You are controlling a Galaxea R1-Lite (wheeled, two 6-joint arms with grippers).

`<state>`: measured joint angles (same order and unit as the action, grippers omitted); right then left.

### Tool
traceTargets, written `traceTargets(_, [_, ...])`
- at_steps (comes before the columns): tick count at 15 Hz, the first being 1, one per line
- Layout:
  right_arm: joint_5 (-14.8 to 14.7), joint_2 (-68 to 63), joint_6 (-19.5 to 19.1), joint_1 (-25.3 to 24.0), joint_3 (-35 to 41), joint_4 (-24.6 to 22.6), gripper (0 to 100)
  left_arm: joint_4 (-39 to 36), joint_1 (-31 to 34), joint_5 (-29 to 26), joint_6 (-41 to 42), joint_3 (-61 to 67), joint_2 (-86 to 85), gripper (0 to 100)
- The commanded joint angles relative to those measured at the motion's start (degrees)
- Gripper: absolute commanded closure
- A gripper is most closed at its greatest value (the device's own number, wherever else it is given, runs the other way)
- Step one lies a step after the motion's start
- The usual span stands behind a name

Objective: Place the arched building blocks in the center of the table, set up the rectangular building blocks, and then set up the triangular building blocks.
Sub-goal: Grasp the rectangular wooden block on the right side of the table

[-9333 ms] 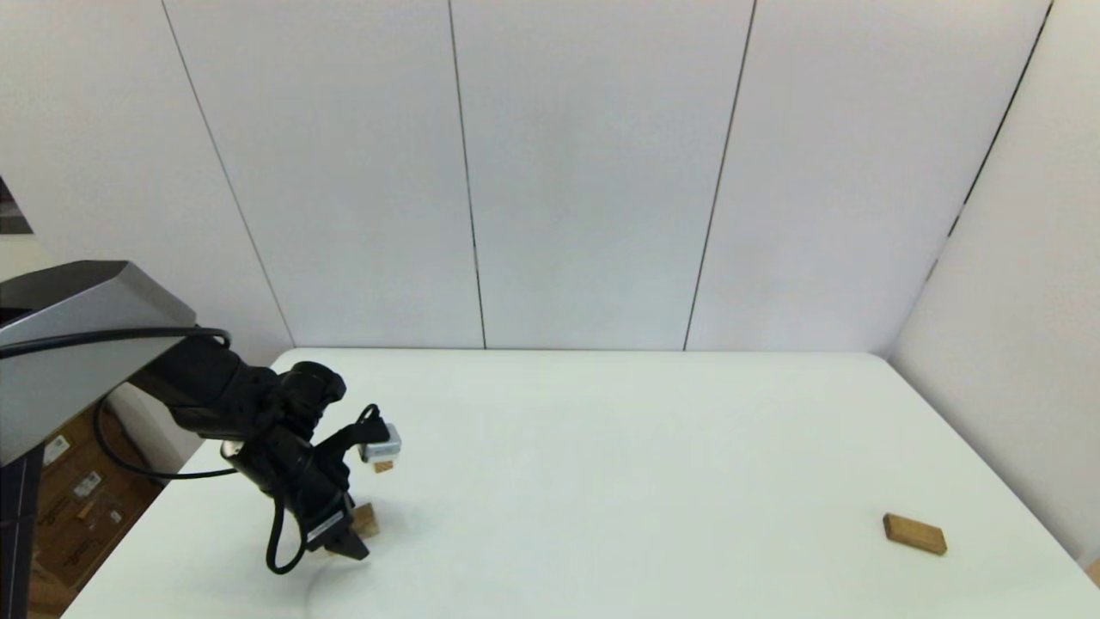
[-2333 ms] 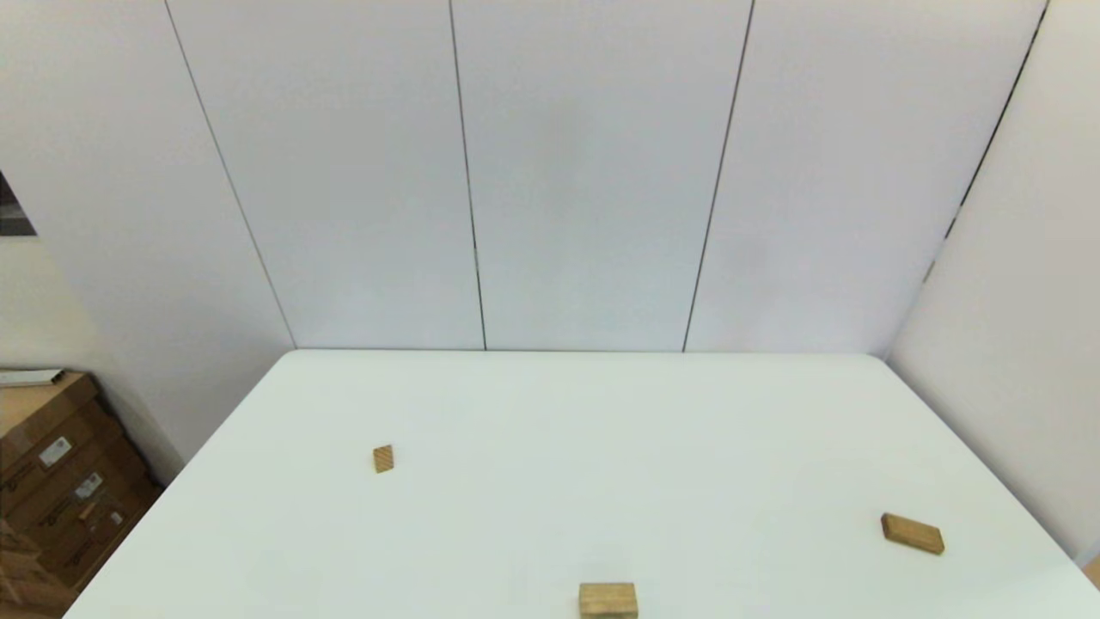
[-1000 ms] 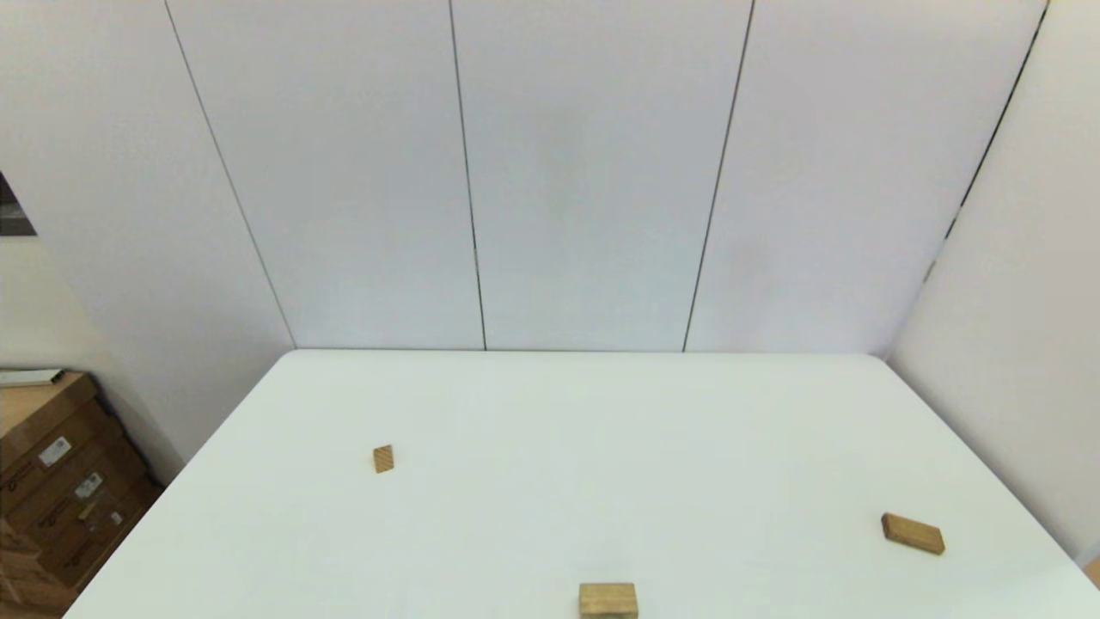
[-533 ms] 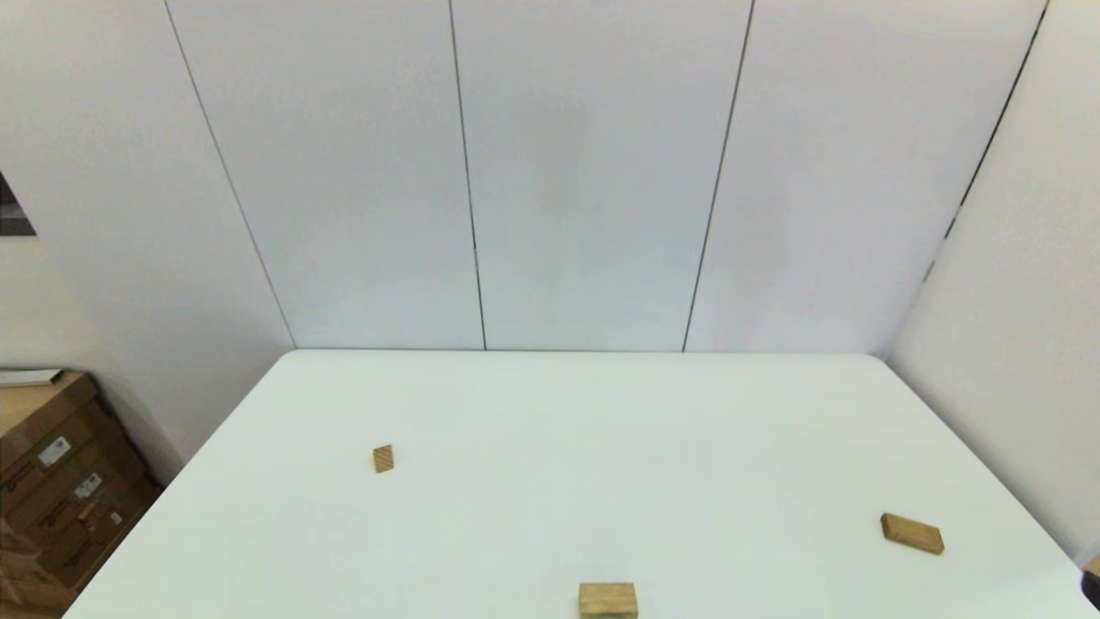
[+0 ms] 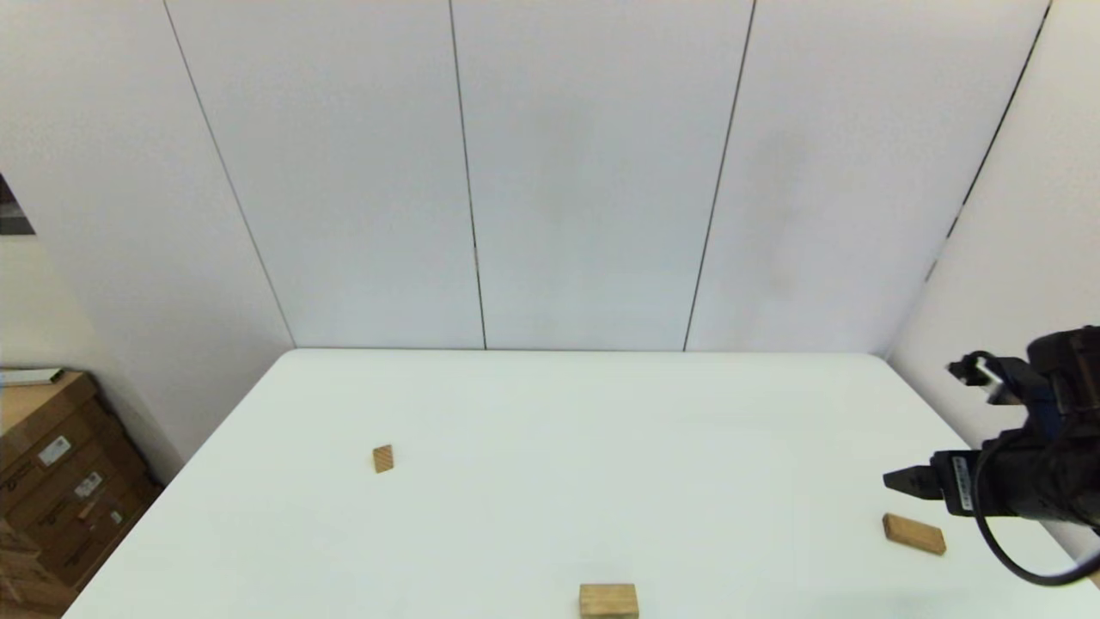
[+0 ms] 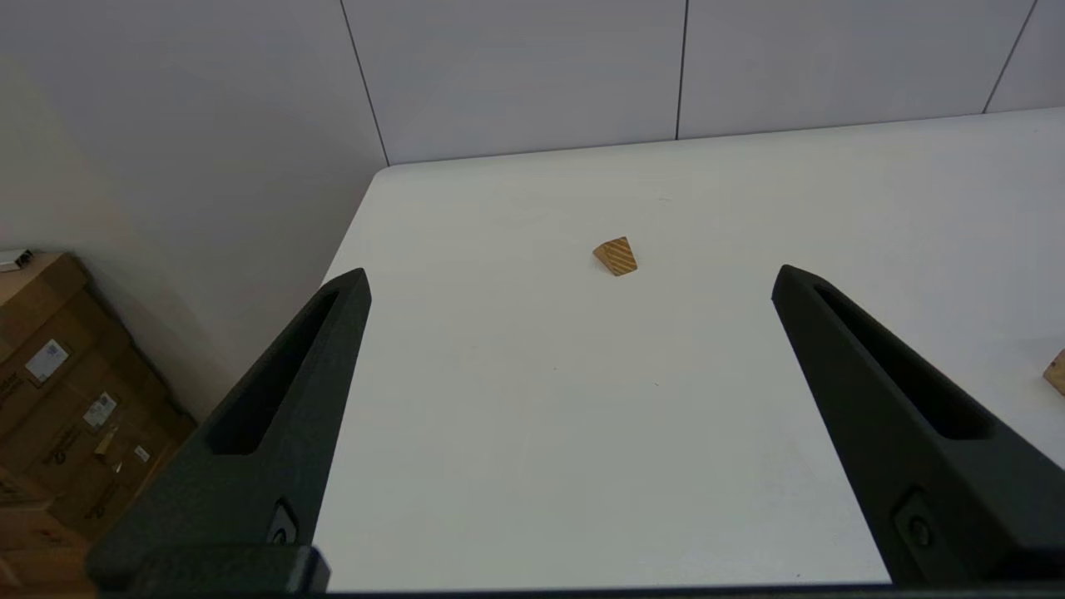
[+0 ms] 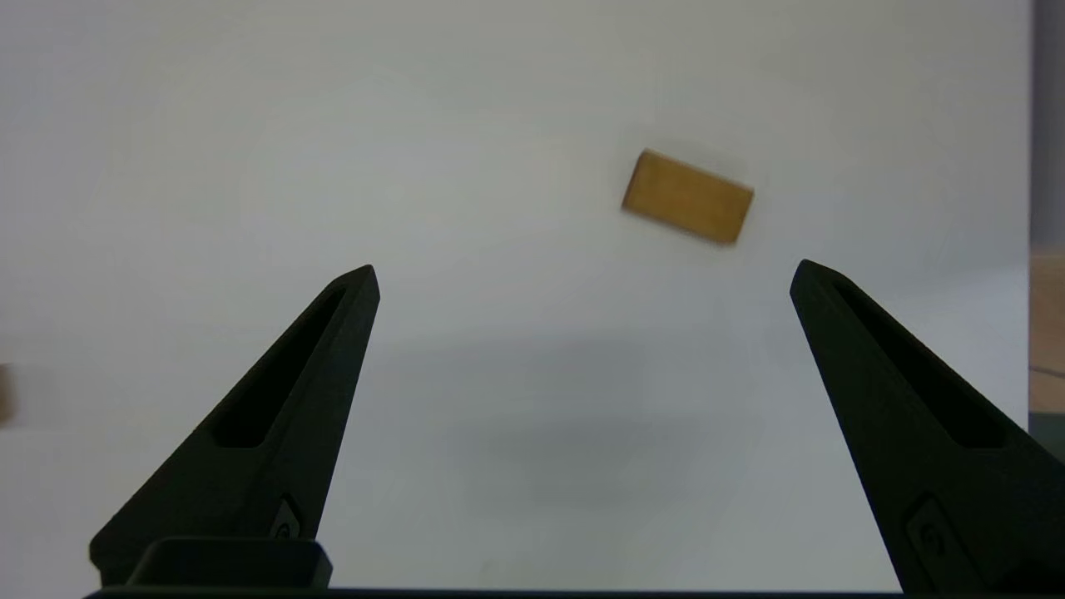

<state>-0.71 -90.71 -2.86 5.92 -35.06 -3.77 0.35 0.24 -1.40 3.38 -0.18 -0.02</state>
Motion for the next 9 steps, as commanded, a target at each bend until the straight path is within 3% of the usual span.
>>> traceTargets(1, [6.42, -22.32, -17.79, 10.95, -10.47, -1.86, 0, -0.09, 0.02, 0.08, -0.21, 0.01, 0.11, 0])
traceTargets(5, [6.95, -28.38, -31.41, 15.78, -13.89, -1.15, 0, -0.09, 0.02, 0.44, -1.36, 0.01, 0.11, 0])
traceTargets(7, [8.97, -29.17, -35.89, 16.84, -14.16, -1.07, 0, -0.09, 0.02, 0.35, -1.27, 0.09, 0.11, 0])
traceTargets(9, [9.06, -28.91, -41.61, 17.45, -14.07, -0.19, 0, -0.09, 0.02, 0.26, -1.0, 0.01, 0.11, 0])
